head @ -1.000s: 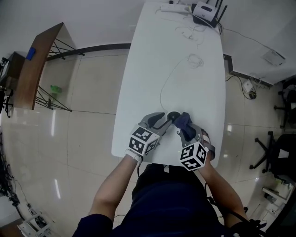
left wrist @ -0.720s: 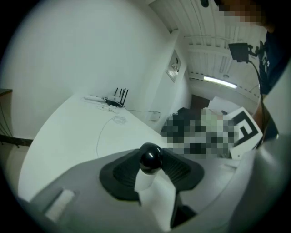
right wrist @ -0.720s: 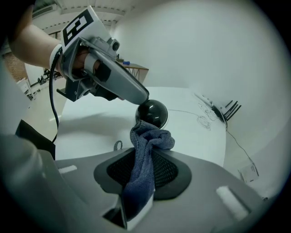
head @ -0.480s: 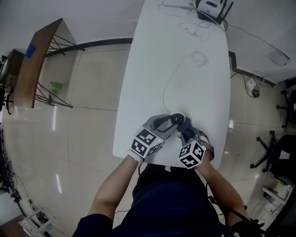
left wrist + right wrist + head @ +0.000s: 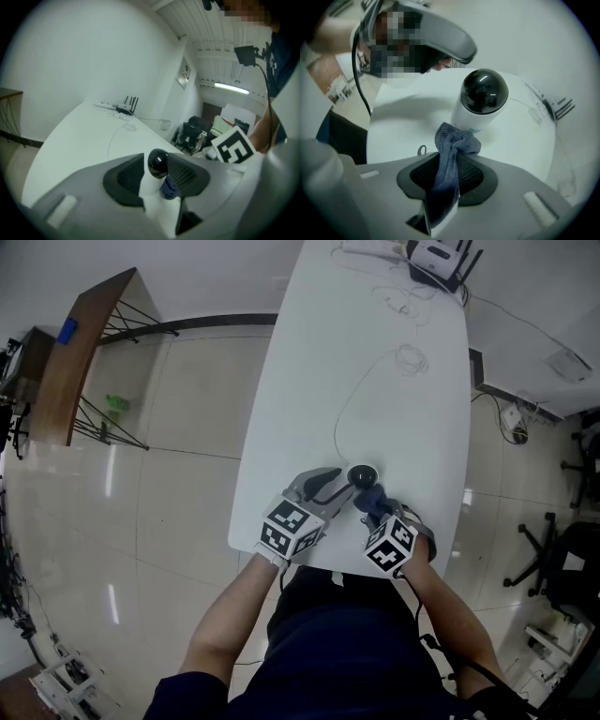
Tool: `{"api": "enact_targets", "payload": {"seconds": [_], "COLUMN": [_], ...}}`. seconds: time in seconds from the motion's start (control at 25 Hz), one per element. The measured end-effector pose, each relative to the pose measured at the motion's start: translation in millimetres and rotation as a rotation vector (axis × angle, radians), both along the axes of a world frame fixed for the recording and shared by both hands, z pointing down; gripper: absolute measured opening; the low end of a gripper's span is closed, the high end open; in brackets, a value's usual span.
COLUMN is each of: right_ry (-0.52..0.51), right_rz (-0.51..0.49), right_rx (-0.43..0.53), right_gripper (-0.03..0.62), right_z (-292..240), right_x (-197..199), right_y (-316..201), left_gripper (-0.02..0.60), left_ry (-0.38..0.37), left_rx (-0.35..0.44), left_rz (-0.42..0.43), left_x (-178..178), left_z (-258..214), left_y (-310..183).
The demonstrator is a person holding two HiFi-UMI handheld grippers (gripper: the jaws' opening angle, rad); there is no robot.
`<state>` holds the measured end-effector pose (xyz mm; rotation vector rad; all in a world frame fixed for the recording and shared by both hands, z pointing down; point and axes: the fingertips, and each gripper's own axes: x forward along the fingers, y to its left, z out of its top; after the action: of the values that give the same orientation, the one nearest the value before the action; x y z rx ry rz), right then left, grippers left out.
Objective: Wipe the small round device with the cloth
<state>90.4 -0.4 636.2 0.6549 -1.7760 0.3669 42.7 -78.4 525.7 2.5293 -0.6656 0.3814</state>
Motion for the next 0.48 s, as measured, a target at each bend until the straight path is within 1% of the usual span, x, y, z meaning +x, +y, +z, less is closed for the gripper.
{"api": "enact_targets", "payload": {"seconds": [0.12,0.24,0.32,0.4,0.48], "right_ry": [-0.299,-0.614,-0.832,-1.039,-1.212], "right_rz": [0.125,0.255,0.330,0.378,0.407], "right_rx": [-0.104,-0.154,-0.182,-0.217,-0.256], "right_gripper": [0.114,0.114,0.114,0.114,0.115], "right_z": [-11.1,-36.4,-65.1,-95.1,-121.9], "right_x": [-15.7,-28.9,-38.0,-45.3,-49.5], "right_y": [11.3,11.4,6.0,0.0,-4.6], "left_gripper": [0.155,0.156,0.170,0.215,0.265], "left_ry": [0.079,0.169,0.242,0.319,0.403], "left_rx": [-0.054,-0.143,-0.217,-0.284,-0.336], "left_rz": [-0.098,-0.155,-0.156,-0.136,-0.097], "left_x": [-24.7,-43.4,-47.1,-44.8,-39.6], "left_z": [-2.7,0.1,2.1,1.1,-5.0], "left_y": [4.3,17.5,30.1,41.9,52.3]}}
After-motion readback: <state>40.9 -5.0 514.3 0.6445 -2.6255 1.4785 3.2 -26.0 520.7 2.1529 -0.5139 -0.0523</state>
